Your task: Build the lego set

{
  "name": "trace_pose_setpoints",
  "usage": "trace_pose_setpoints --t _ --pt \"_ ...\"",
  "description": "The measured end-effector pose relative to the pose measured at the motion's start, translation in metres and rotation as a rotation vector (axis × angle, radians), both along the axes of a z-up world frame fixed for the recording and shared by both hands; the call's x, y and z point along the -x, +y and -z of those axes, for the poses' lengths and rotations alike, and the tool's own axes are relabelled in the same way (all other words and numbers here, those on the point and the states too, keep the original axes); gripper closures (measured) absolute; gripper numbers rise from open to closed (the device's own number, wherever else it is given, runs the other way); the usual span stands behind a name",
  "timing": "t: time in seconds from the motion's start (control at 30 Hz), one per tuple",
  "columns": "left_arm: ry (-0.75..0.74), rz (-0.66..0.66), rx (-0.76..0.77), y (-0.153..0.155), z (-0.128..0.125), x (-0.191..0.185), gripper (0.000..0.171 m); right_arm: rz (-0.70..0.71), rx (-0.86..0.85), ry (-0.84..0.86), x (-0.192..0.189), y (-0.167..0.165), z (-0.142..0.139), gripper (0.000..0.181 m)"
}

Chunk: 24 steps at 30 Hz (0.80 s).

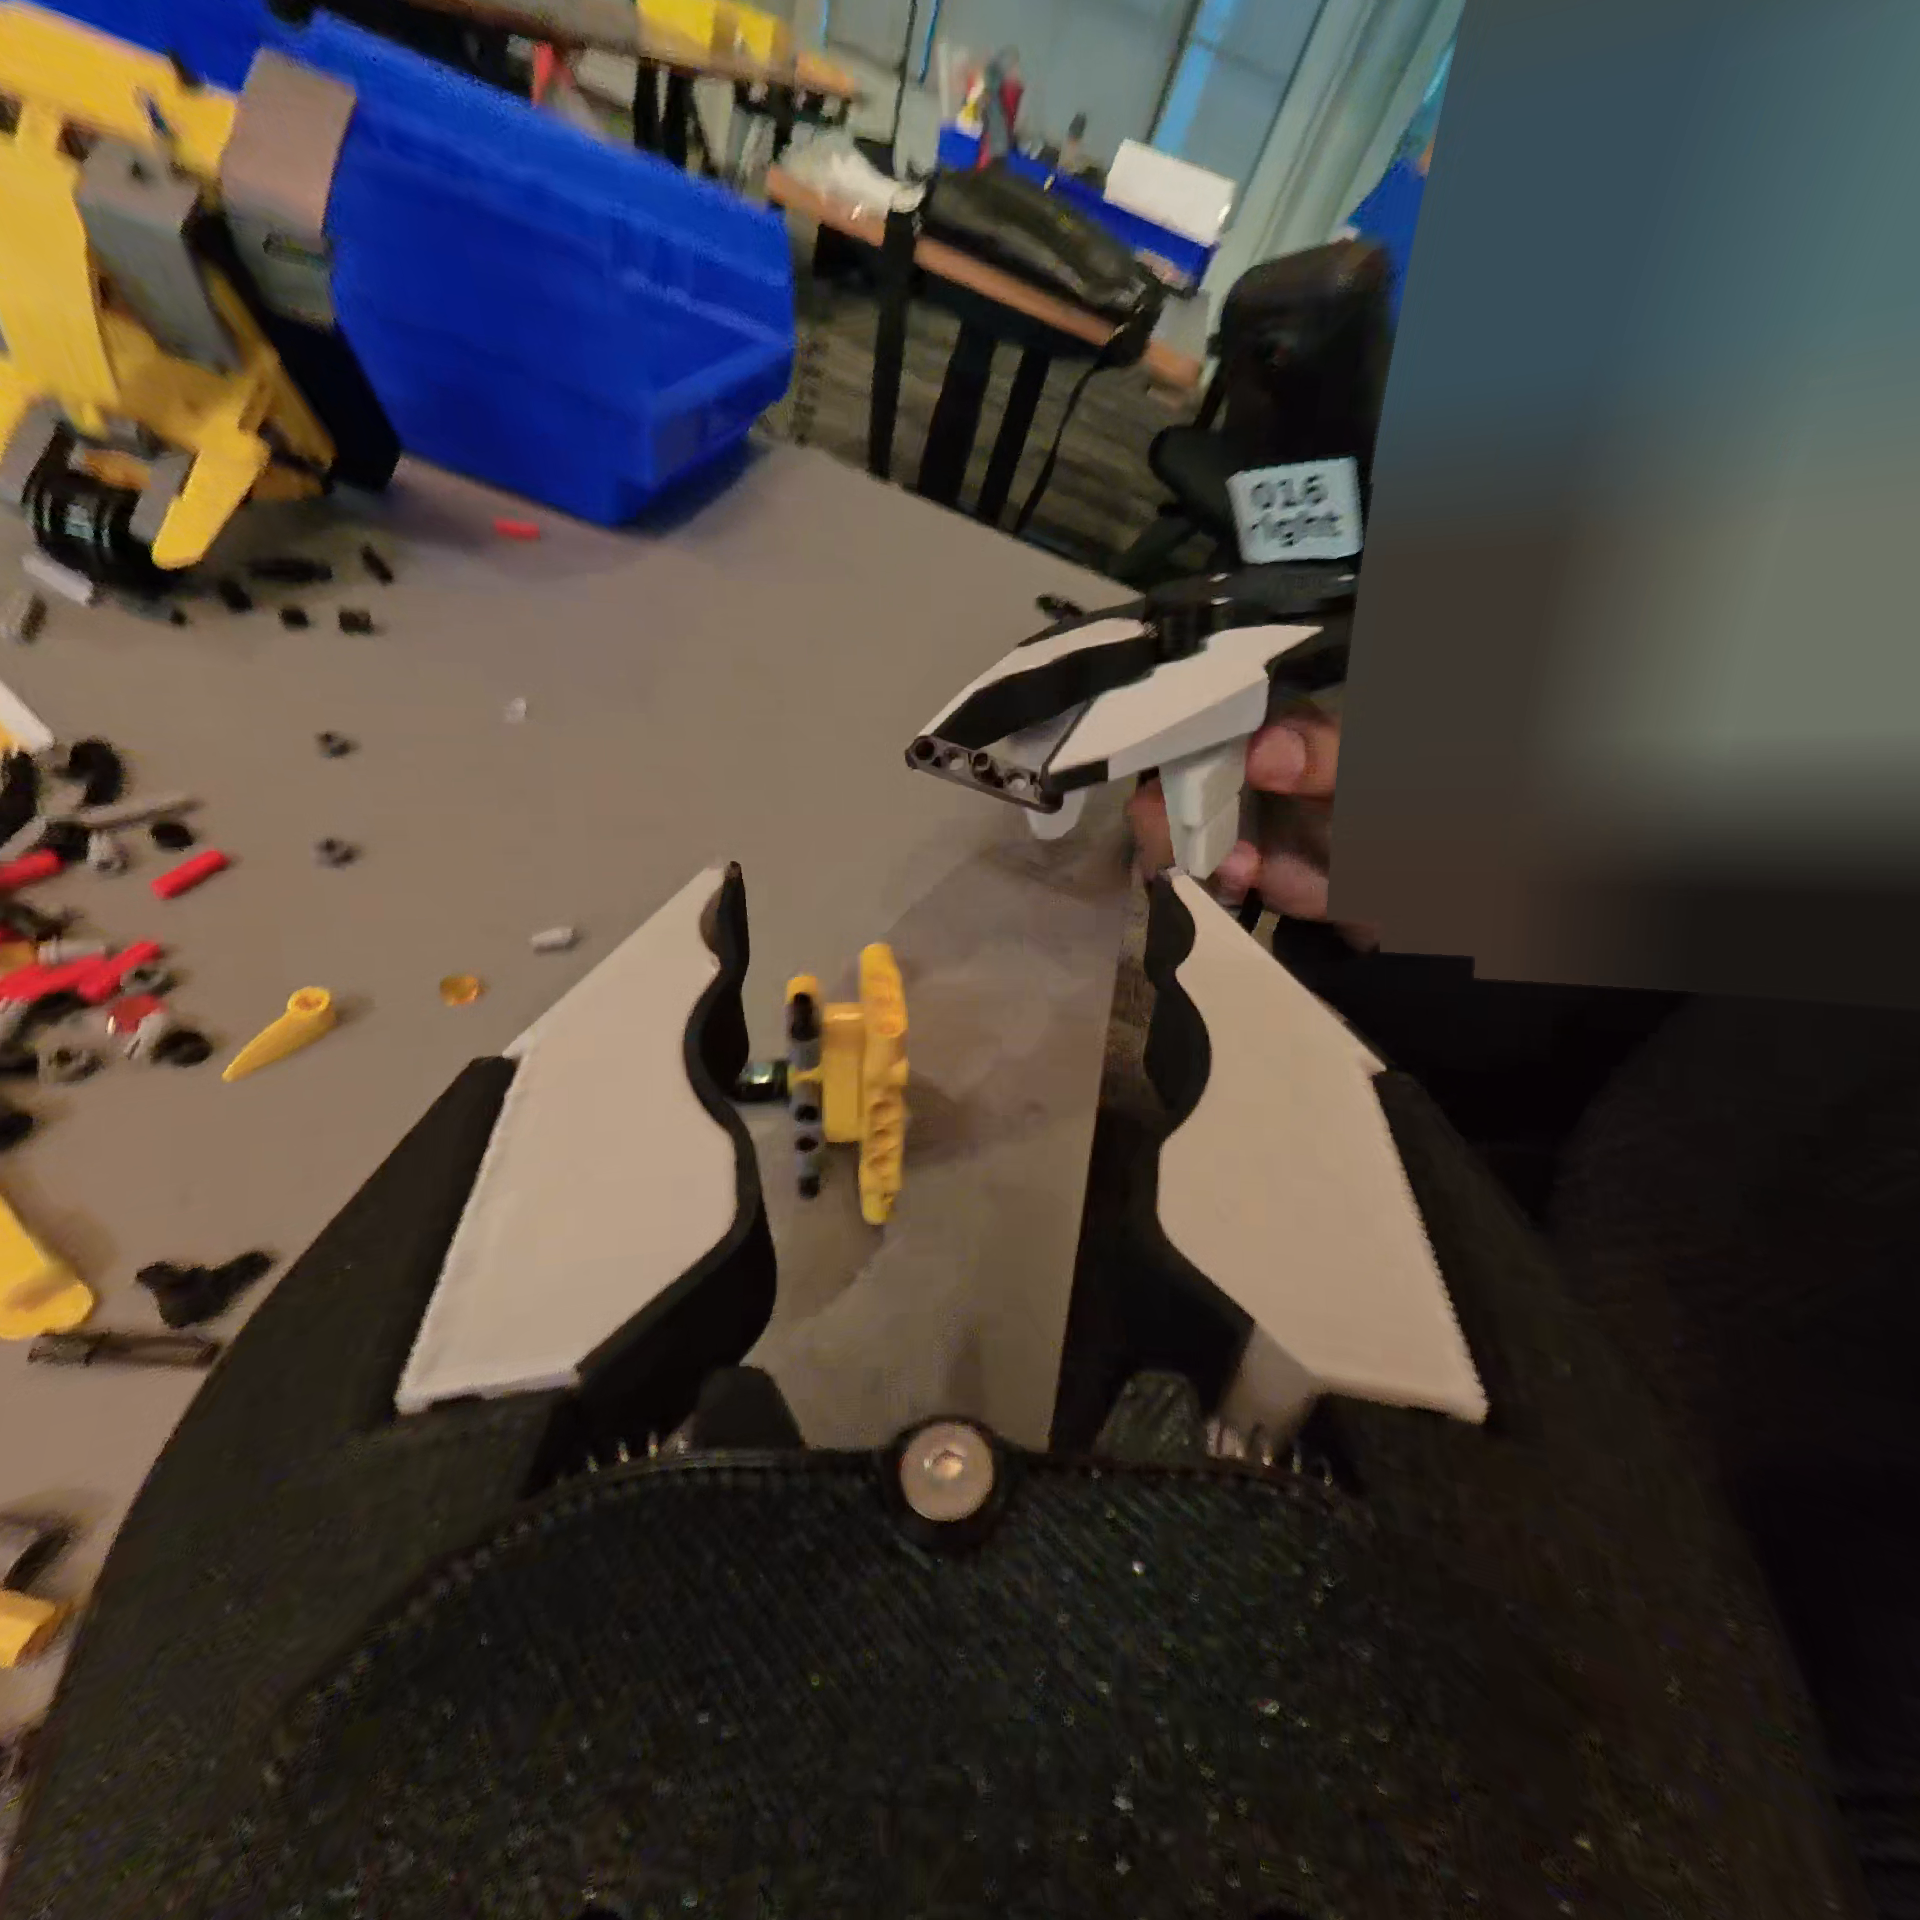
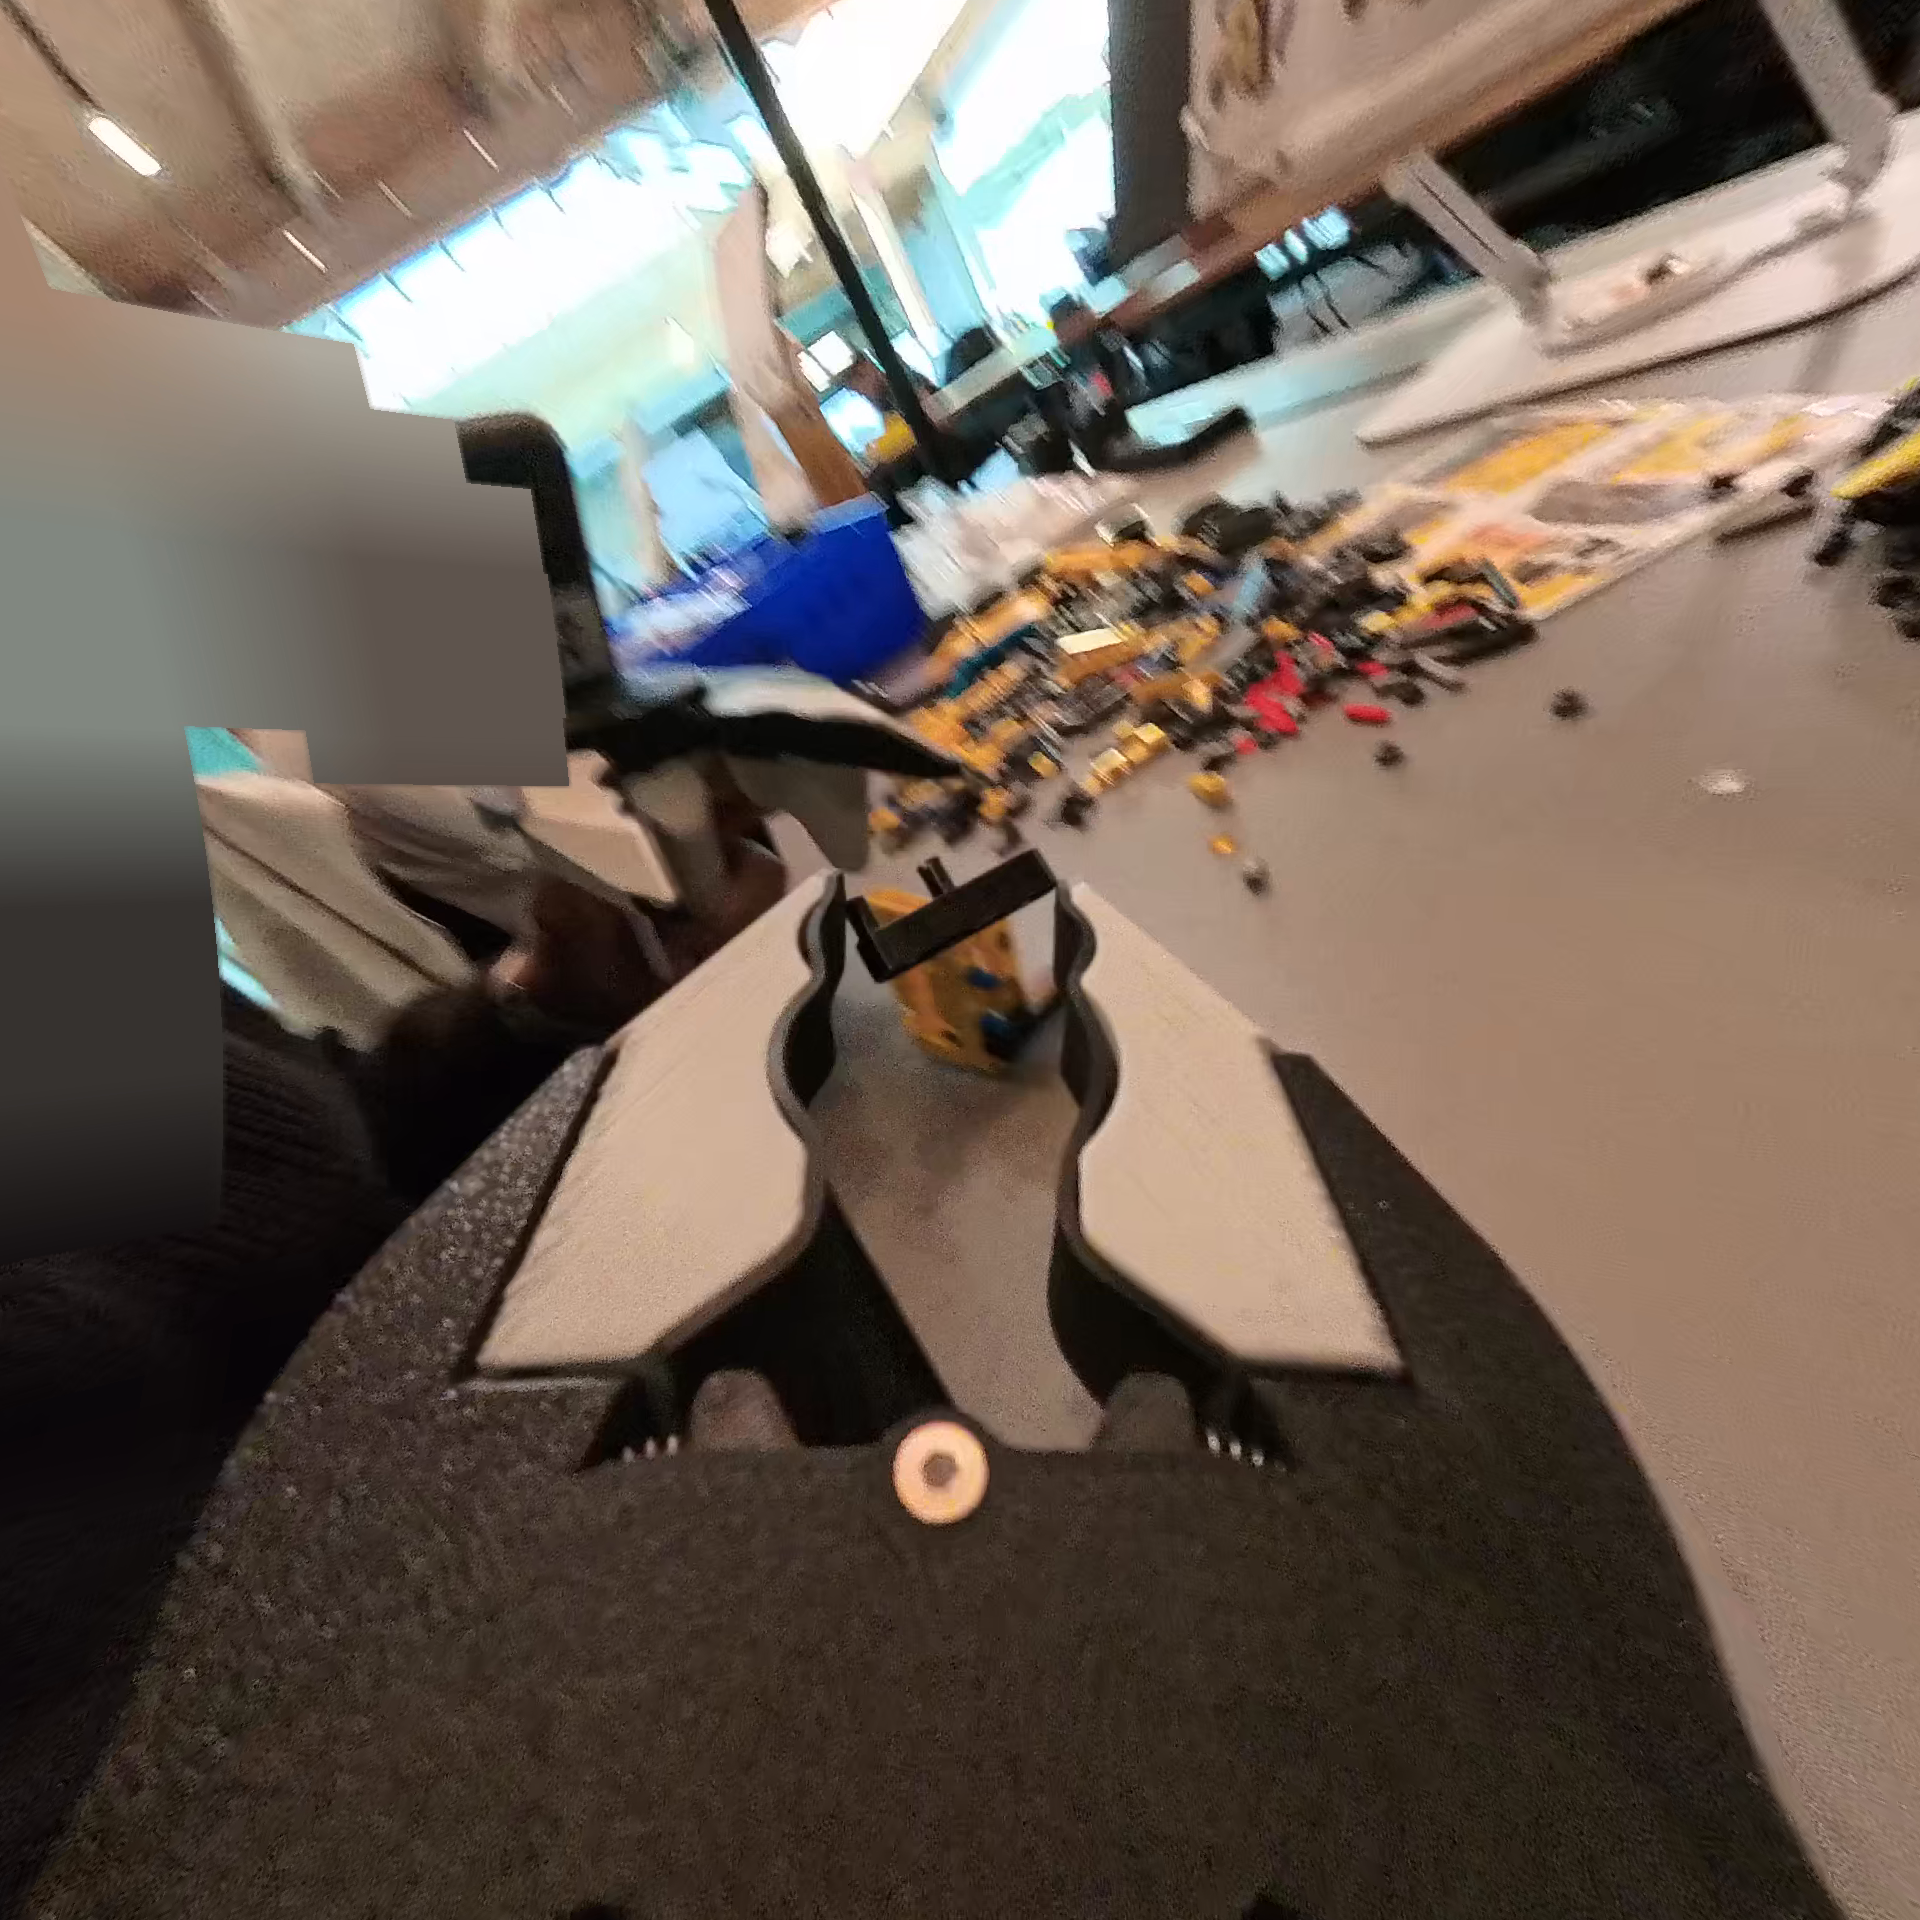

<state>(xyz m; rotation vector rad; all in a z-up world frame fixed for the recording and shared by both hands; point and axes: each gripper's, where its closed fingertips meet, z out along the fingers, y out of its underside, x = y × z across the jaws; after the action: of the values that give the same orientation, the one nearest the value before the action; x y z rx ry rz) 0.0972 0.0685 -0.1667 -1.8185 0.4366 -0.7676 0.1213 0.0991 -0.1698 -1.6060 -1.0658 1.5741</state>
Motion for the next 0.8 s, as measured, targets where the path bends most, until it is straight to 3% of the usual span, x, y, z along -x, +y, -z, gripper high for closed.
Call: trace_pose_setpoints --t 0.07,0.13,0.23,0.33,0.47,0.57,0.7,0.8 --pt "-0.015 0.021 -0.054 -0.006 -0.013 -0.010 0.097 -0.060 0.099 0.136 -0.004 -0.007 -0.021 0.143" --pt "-0.026 0.039 -0.063 -0.008 -0.019 -0.022 0.111 -0.147 0.213 0.247 -0.006 -0.017 -0.037 0.143" --pt "0.035 0.032 -0.065 -0.001 -0.017 -0.032 0.108 -0.213 0.344 0.318 -0.005 -0.023 -0.042 0.143" --pt "0.145 -0.019 -0.077 0.008 -0.011 -0.033 0.113 -0.131 0.358 0.169 0.003 -0.015 -0.012 0.143" --pt "0.257 -0.037 -0.061 0.008 0.001 -0.033 0.122 -0.010 0.182 -0.182 0.001 -0.009 0.042 0.143" --pt "0.270 -0.002 0.005 -0.001 0.014 -0.041 0.123 0.012 0.061 -0.220 -0.001 -0.012 0.040 0.143" --pt "0.346 -0.075 0.009 -0.002 0.030 -0.039 0.125 -0.117 0.232 0.030 -0.002 -0.026 -0.001 0.143" --pt "0.311 -0.111 -0.050 -0.002 0.020 -0.042 0.126 -0.163 0.359 0.166 -0.005 -0.027 -0.017 0.143"
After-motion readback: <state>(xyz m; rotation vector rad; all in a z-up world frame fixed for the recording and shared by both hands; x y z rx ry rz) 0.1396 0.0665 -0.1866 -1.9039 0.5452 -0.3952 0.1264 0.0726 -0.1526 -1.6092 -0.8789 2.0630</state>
